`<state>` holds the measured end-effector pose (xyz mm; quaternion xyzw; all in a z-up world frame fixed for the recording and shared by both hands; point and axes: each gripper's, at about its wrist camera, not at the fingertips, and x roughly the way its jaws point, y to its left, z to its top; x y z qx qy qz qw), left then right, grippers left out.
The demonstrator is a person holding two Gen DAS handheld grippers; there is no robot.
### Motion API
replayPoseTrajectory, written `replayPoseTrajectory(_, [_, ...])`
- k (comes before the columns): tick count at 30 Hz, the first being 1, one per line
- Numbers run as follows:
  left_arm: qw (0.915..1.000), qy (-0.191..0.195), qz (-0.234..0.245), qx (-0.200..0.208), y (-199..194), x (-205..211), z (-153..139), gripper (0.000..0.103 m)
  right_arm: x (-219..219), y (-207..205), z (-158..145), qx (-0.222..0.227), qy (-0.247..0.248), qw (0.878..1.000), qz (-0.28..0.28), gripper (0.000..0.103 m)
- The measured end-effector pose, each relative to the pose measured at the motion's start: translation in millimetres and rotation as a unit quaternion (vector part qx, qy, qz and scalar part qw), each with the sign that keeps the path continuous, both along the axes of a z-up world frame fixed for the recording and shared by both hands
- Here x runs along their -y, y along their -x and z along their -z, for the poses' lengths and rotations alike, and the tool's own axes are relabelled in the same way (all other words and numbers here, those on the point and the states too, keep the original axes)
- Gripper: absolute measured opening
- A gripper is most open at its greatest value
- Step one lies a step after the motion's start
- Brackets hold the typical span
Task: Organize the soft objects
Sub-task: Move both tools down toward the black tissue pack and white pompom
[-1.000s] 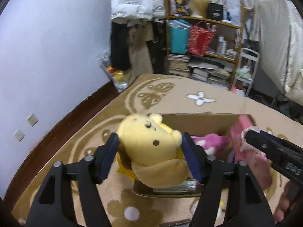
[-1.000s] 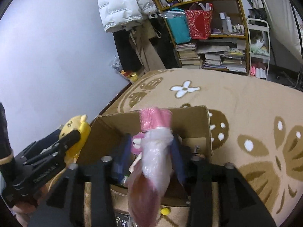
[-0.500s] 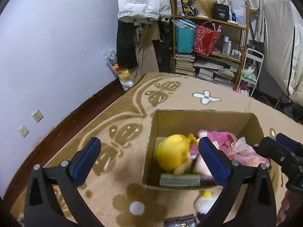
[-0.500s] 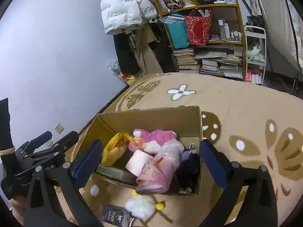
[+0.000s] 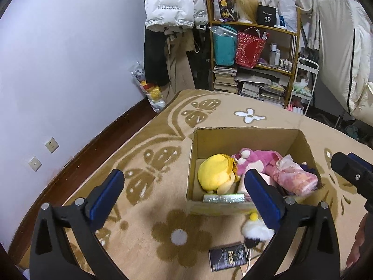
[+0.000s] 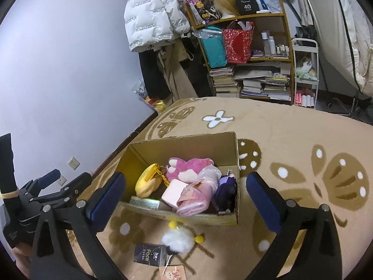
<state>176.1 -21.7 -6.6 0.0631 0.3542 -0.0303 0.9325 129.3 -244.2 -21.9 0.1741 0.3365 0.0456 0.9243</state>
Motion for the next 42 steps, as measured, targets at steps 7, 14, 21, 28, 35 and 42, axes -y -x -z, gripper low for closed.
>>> replayPoseTrajectory(7, [1.0000, 0.001, 0.001, -0.001, 29.2, -6.9, -5.1, 0.102, -7.7, 26.1, -16.7, 0.017, 0.003, 1.000, 0.000, 0.103])
replayPoseTrajectory(14, [1.0000, -0.004, 0.004, -0.003, 51.3, -11.8, -5.3, 0.102, -18.0, 45.2, -24.1, 0.025, 0.008, 1.000, 0.001, 0.103])
replayPoseTrajectory(21, [0.9999, -0.003, 0.005, -0.012, 66.9, -14.5, 2.3, 0.102, -27.3, 58.6, -20.7, 0.027, 0.014, 1.000, 0.004, 0.103])
replayPoseTrajectory(28, [0.9997, -0.003, 0.000, -0.026, 67.1, -14.2, 15.0, 0.102, -31.0, 59.7, -3.5, 0.012, 0.013, 1.000, 0.003, 0.103])
replayPoseTrajectory(35, [0.9980, 0.003, -0.006, -0.063, 56.3, -14.3, 40.3, 0.102, -31.4, 51.7, 25.1, -0.014, 0.000, 1.000, -0.003, 0.103])
replayPoseTrajectory(42, [0.9948, -0.013, -0.013, -0.100, 45.8, -12.0, 65.1, 0.102, -31.9, 39.4, 54.4, -0.043, -0.020, 0.999, -0.014, 0.103])
